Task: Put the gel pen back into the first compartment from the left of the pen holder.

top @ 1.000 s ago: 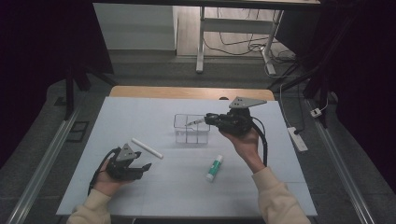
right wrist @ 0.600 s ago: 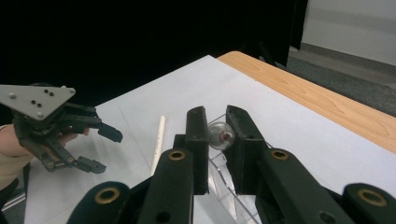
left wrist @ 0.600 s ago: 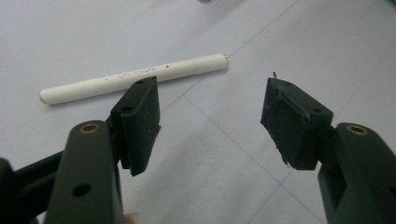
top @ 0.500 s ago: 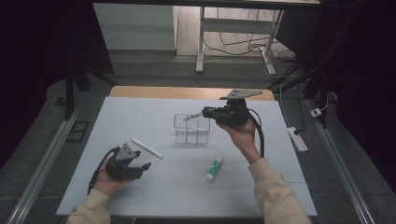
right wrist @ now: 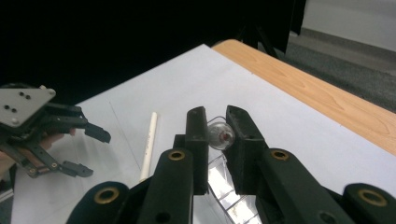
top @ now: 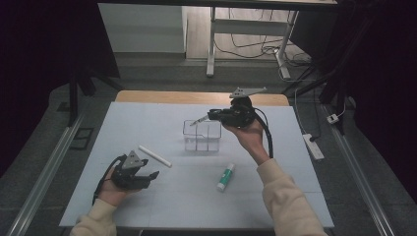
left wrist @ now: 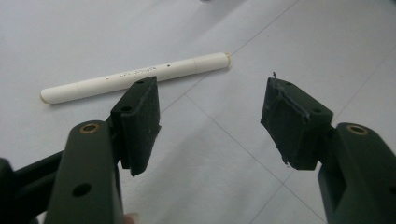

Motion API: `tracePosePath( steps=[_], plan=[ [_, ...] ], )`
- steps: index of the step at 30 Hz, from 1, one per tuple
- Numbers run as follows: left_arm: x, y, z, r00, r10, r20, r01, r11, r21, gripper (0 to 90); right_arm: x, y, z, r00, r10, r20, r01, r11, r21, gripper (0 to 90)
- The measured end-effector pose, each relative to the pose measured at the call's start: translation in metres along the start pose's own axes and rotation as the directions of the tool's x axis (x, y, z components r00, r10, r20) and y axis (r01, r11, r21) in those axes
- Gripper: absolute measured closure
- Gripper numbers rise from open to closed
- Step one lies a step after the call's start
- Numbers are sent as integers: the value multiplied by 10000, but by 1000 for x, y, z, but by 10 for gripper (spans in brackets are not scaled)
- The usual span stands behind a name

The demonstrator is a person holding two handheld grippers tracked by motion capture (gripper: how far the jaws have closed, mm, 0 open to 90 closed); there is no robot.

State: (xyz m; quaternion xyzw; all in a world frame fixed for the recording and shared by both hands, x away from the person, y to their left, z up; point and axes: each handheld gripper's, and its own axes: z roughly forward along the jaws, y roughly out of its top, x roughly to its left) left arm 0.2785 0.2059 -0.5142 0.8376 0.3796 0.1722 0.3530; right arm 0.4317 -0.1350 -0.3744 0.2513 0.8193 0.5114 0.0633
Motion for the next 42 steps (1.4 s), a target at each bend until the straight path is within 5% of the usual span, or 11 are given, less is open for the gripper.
tracePosePath(
  steps=[13, 18, 25, 42],
  plan=[
    [0, 1, 2, 10000, 45, 70, -45, 10000, -54, 376, -2, 0, 33, 9999, -152, -76, 160, 9923, 1228, 782],
    [0, 1, 2, 9998, 70, 165, -68, 9999, -94, 376, 2, 3, 46, 9975, -523, 476, 459, 9910, 1257, 579],
    [2, 1, 0, 9997, -92, 248, 96, 9998, -161, 375, 8, -2, 34, 9980, -400, 489, 363, 9966, 741, 526],
    [4, 0, -2, 9996, -255, 118, 257, 9996, -142, 373, 5, -24, 2, 9978, -352, 567, 306, 9963, 807, 510]
  ],
)
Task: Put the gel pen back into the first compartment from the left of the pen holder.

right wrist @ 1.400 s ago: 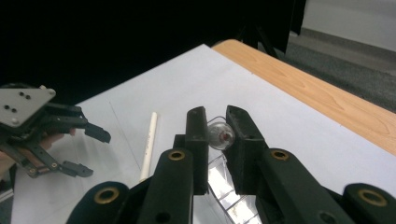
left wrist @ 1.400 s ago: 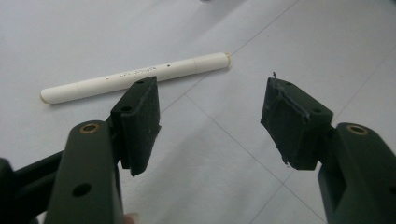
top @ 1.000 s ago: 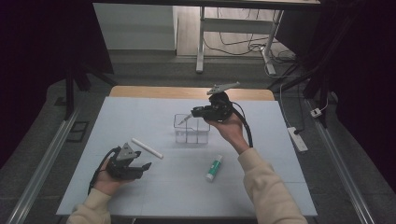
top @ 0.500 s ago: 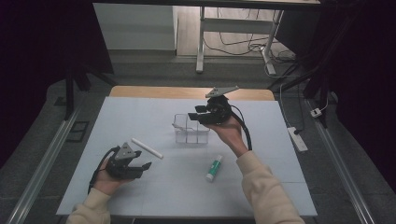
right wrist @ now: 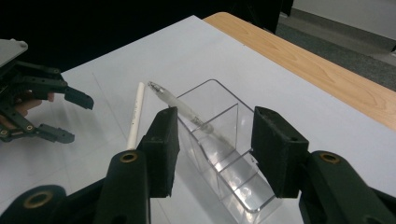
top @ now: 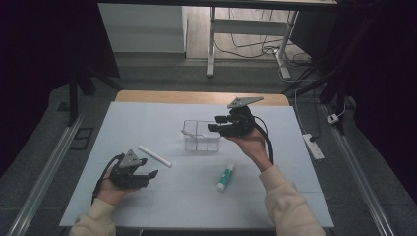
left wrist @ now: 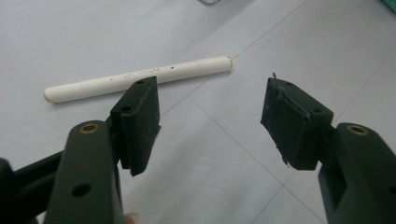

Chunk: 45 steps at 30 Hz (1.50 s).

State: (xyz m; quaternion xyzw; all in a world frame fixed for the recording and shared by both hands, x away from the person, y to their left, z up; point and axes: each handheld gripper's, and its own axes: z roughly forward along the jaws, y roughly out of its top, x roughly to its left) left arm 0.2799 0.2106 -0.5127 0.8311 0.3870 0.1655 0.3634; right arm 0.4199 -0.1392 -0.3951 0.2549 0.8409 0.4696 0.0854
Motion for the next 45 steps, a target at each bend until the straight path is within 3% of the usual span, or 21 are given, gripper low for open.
tracePosePath(
  steps=[9, 26, 40, 45],
  plan=[
    [1, 0, 0, 10000, -33, 11, 33, 10000, -8, 373, 2, -19, -17, 9998, 202, 60, -201, 9997, -115, 506],
    [2, 0, 0, 9999, -125, 53, 126, 9999, -20, 374, -1, -83, -60, 9984, 323, 472, -323, 9995, -9, 494],
    [2, -1, 2, 9999, -104, -4, 104, 9999, 92, 371, -14, -134, -88, 9925, 675, 1017, -668, 9977, -106, 490],
    [3, -1, 3, 9999, -139, 14, 139, 9998, 127, 373, -19, -147, -94, 9902, 647, 1237, -669, 9977, 137, 480]
  ],
)
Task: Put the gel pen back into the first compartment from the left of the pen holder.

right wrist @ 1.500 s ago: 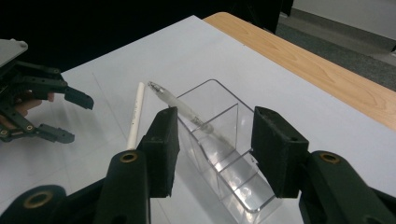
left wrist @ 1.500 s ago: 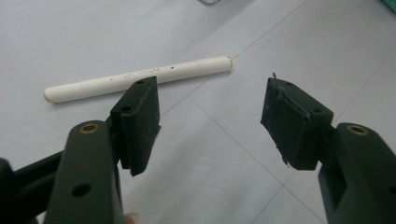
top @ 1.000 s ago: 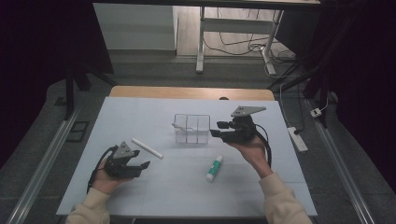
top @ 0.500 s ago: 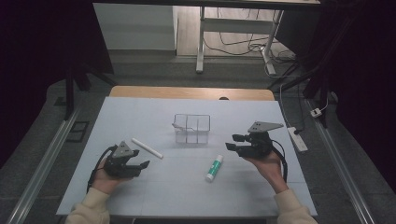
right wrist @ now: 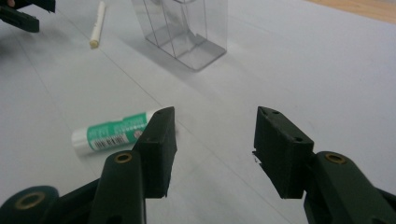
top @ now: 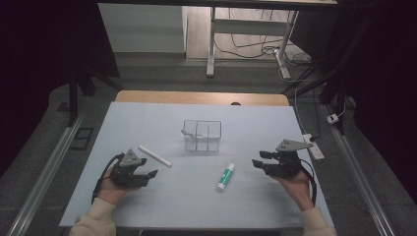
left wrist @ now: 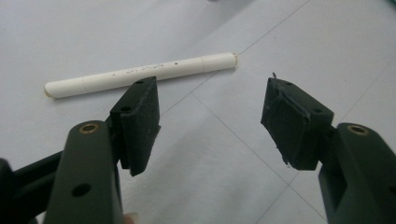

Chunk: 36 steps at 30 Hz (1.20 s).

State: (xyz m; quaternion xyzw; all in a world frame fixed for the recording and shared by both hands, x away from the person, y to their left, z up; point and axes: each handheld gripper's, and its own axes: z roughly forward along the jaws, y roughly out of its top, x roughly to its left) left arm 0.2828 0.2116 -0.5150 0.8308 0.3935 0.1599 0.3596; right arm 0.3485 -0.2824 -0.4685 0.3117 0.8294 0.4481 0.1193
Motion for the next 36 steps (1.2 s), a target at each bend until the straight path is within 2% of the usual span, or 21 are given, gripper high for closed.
tracePosePath(
  steps=[2, 6, 8, 10, 12, 14, 21, 24, 30, 32, 34, 36],
  plan=[
    [0, 1, 1, 9999, -31, 118, 32, 10000, -59, 375, -3, -4, -2, 10000, -1, 32, 0, 10000, 95, 470],
    [-2, 1, 2, 9999, 128, 96, -129, 9999, 48, 375, -7, -10, -8, 9998, 114, 134, -115, 9999, 11, 467],
    [-1, 1, 3, 9998, 72, 190, -73, 10000, 21, 375, -9, -13, -10, 9996, -12, 269, 7, 9999, 154, 460],
    [-1, 1, 4, 9998, 25, 213, -26, 10000, 22, 375, -14, -16, -14, 9992, 372, 131, -370, 9992, -128, 460],
    [-1, 1, 5, 9996, 56, 274, -60, 9999, 144, 374, -16, -17, -16, 9984, 546, 143, -542, 9982, -265, 460],
    [-1, 1, 6, 9992, 1, 393, -3, 10000, 68, 373, -16, -18, -17, 9986, 457, 251, -454, 9989, -118, 458],
    [0, 1, 4, 9993, 88, 361, -91, 9999, 84, 373, -17, -25, -21, 9983, 255, 530, -259, 9996, 83, 455],
    [-2, 2, 2, 9993, 71, 354, -73, 10000, 35, 372, -16, -26, -23, 9983, 313, 486, -305, 9994, -166, 454],
    [0, 5, 1, 9990, 72, 433, -71, 10000, -26, 372, -18, -30, -22, 9980, 197, 608, -196, 9998, -26, 450],
    [1, 8, 0, 9979, 84, 638, -81, 10000, -57, 372, -18, -32, -21, 9977, 344, 592, -343, 9994, -30, 449],
    [4, 15, -2, 9947, 49, 1028, -26, 9997, -227, 367, -18, -33, -22, 9975, 350, 610, -353, 9994, 41, 447],
    [5, 24, -5, 9944, 298, 1011, -278, 9994, -212, 368, -15, -36, -24, 9975, 292, 647, -296, 9995, 53, 447]
  ],
)
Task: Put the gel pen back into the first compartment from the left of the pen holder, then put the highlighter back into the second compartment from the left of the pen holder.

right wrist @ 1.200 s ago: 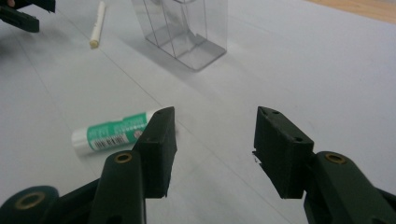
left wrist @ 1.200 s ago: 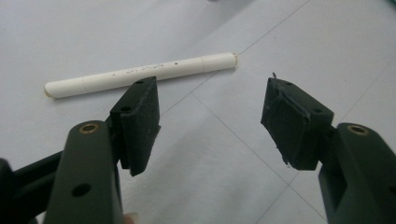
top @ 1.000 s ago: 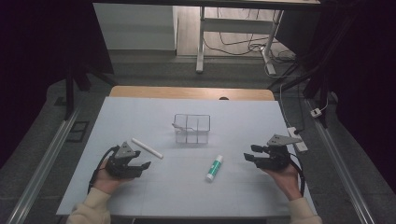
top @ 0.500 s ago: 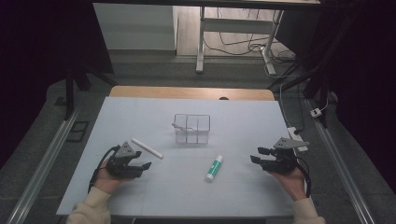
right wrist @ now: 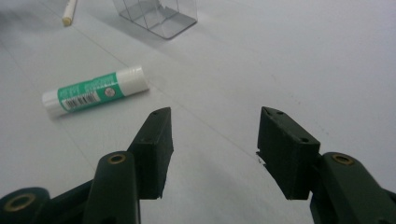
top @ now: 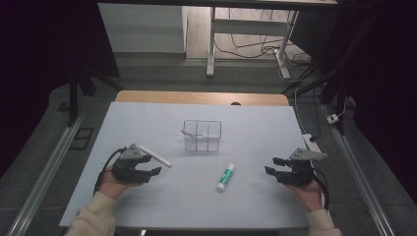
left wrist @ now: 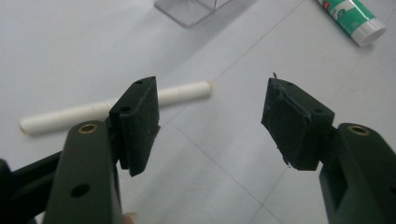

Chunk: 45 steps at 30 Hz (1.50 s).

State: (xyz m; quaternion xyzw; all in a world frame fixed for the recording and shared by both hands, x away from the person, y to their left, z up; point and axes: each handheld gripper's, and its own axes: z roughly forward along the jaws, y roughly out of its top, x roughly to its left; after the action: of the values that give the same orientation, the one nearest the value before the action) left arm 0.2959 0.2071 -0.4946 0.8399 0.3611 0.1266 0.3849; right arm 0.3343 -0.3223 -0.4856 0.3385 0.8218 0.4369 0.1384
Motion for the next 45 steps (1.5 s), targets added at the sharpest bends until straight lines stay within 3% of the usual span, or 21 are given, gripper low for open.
tracePosePath(
  steps=[6, 10, 13, 17, 19, 22, 28, 30, 33, 37, 42, 45],
  plan=[
    [2, 8, -3, 9989, 461, -83, -459, 9987, 205, 367, -1, -7, -4, 9998, 102, 178, -103, 9999, 42, 448],
    [8, 8, -10, 9993, 367, -101, -365, 9990, 250, 368, -2, -7, -7, 9998, 153, 134, -152, 9998, -118, 449],
    [10, 14, -17, 9974, 657, -298, -648, 9974, 325, 368, -2, -7, -6, 9998, 184, 120, -182, 9998, -117, 448],
    [16, 26, -19, 9947, 1002, -217, -992, 9942, 423, 368, -2, -6, -7, 9999, 59, 149, -57, 9999, -104, 448],
    [18, 34, -17, 9896, 1427, -178, -1414, 9881, 603, 368, -4, -7, -7, 9998, 152, 116, -151, 9998, -126, 448],
    [20, 40, -10, 9844, 1758, -11, -1750, 9809, 849, 371, -4, -7, -7, 9998, 72, 184, -72, 10000, 9, 448],
    [27, 52, 4, 9642, 2585, 596, -2646, 9529, 1480, 373, -3, -7, -9, 9999, 151, 37, -151, 9998, -114, 448],
    [29, 55, 7, 9605, 2674, 767, -2765, 9477, 1595, 373, -3, -7, -9, 9999, 135, 31, -134, 9998, -115, 448],
    [31, 59, 9, 9501, 2984, 913, -3104, 9340, 1768, 372, -4, -8, -9, 9998, 181, 22, -180, 9997, -135, 448],
    [33, 63, 13, 9459, 3091, 990, -3230, 9266, 1925, 370, -5, -8, -7, 9999, 170, 29, -169, 9998, -71, 448],
    [36, 66, 20, 9345, 3352, 1201, -3544, 9081, 2232, 365, -5, -8, -8, 9999, 160, 51, -160, 9999, -56, 448],
    [37, 67, 23, 9320, 3404, 1246, -3608, 9045, 2274, 363, -5, -9, -8, 9998, 174, 37, -173, 9998, -63, 448]
  ],
)
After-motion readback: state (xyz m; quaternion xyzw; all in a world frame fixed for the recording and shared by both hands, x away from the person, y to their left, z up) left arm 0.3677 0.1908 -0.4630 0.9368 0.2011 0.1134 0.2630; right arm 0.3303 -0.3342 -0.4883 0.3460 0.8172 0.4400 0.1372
